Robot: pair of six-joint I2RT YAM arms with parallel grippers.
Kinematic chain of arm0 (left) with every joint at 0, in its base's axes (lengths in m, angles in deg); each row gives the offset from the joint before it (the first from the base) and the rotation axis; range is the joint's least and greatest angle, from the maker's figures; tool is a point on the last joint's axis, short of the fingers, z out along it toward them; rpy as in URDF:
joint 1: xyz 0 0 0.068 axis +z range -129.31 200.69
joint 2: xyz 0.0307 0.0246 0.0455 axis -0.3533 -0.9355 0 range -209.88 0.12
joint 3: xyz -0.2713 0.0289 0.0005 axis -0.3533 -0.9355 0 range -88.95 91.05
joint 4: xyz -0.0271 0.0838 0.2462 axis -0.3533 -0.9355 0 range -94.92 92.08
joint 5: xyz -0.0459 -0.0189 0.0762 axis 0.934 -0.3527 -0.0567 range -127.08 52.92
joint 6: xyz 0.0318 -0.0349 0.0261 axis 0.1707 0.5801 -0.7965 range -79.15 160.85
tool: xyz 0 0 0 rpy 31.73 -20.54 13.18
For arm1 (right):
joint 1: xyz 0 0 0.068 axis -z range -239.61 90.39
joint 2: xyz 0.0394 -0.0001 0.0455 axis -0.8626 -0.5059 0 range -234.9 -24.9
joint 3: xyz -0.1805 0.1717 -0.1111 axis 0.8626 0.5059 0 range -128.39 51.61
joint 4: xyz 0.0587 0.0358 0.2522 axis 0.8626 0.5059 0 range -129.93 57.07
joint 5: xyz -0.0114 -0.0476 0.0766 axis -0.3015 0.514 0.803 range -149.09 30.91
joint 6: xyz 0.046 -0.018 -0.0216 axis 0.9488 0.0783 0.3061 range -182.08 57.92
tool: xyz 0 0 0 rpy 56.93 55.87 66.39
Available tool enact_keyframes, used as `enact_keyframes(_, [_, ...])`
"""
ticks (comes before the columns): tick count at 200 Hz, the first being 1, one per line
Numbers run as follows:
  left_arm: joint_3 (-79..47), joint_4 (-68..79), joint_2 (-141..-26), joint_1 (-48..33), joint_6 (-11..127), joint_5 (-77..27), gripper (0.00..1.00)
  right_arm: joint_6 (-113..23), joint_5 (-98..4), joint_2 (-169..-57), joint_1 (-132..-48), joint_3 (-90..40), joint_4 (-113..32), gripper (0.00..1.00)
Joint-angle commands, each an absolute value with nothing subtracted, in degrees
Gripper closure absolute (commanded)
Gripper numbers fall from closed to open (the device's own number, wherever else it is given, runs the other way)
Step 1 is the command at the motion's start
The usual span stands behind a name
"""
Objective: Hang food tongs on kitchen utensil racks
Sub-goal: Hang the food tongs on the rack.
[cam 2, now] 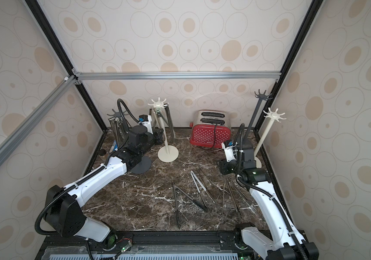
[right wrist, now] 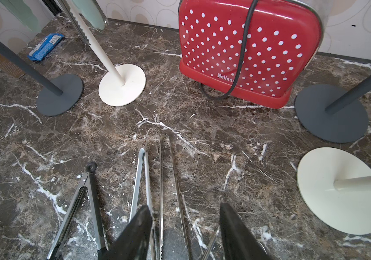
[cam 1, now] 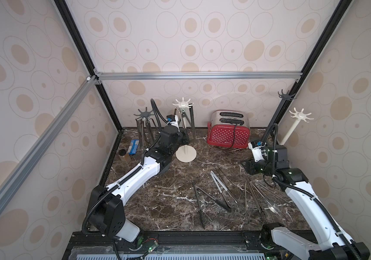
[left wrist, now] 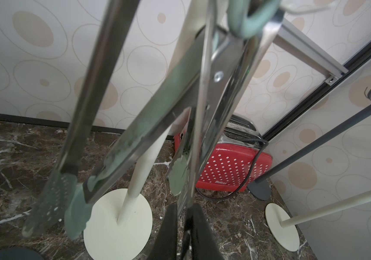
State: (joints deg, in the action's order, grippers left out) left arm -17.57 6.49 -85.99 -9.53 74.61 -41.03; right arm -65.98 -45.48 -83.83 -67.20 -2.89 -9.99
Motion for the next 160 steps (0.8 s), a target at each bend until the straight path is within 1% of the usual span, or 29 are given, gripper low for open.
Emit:
enact_keyframes(1, [-17.2, 5.2, -85.8, -9.4, 74.0, -40.9, 0.86, -65.9, -44.4, -84.0, -66.5, -2.6, -10.9, 0.48])
enact_keyframes(31, [-17.0, 5.0, -85.4, -9.3, 73.8, -40.8, 0.85, -65.9, -44.3, -83.9, -66.5, -2.6, -11.0, 0.48])
enact_keyframes(52, [-16.7, 4.6, -85.1, -9.4, 73.6, -40.5, 0.78, -66.0, -44.3, -83.9, -66.4, -2.8, -11.0, 0.47])
enact_keyframes(72, [-15.9, 3.8, -84.9, -9.3, 73.3, -40.0, 0.67, -65.9, -44.1, -83.9, -66.3, -2.8, -11.0, 0.47])
enact_keyframes(94, [-15.0, 2.5, -84.6, -9.3, 72.9, -39.3, 0.61, -65.9, -43.6, -83.9, -66.2, -2.8, -10.9, 0.46])
enact_keyframes(160, [-12.7, -4.2, -81.3, -9.3, 71.2, -36.6, 0.53, -65.6, -43.7, -84.0, -66.0, -2.7, -10.9, 0.45])
